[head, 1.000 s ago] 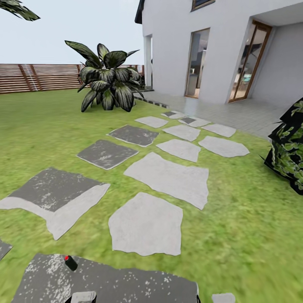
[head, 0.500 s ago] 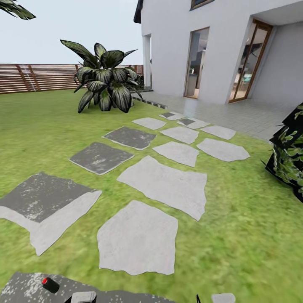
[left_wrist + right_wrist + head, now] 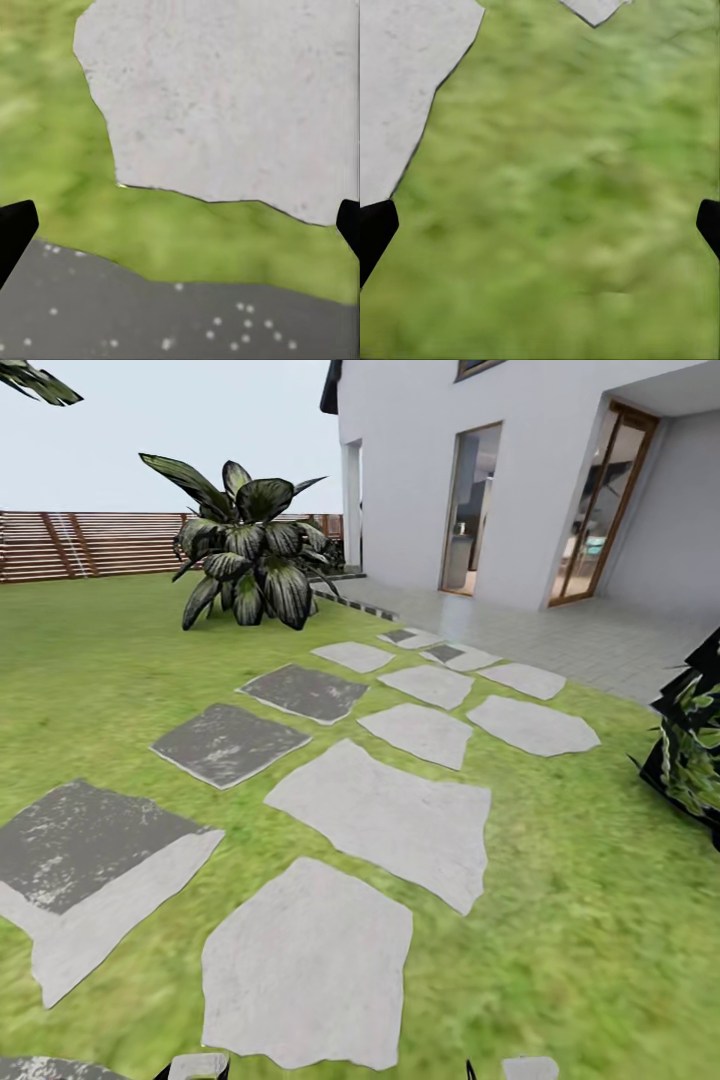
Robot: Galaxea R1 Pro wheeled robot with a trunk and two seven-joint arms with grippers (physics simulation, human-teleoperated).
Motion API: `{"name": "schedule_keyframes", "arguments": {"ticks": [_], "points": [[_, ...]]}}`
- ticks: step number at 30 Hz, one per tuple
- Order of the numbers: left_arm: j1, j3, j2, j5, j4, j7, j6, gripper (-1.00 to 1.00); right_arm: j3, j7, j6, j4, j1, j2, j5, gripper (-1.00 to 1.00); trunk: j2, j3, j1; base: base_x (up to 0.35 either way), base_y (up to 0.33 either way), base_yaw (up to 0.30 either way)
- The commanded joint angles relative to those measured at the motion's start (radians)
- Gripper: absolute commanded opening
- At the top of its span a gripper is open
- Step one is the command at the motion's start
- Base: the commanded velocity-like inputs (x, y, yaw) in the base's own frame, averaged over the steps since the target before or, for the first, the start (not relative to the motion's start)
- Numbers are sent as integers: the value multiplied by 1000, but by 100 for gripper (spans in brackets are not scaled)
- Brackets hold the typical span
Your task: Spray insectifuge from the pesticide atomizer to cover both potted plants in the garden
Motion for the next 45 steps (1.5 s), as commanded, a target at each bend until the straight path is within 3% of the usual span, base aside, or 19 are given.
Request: {"name": "schedule_keyframes", "arguments": {"ticks": [1, 45], "points": [[-1, 7, 0, -8, 1, 0, -4, 100, 0, -8, -2, 1, 0, 0, 9, 100, 0, -1, 0, 279, -170, 199], [-1, 7, 0, -8, 1, 0, -5, 100, 0, -9, -2, 1, 0, 4, 9, 100, 0, -1, 0, 283, -173, 275]]}}
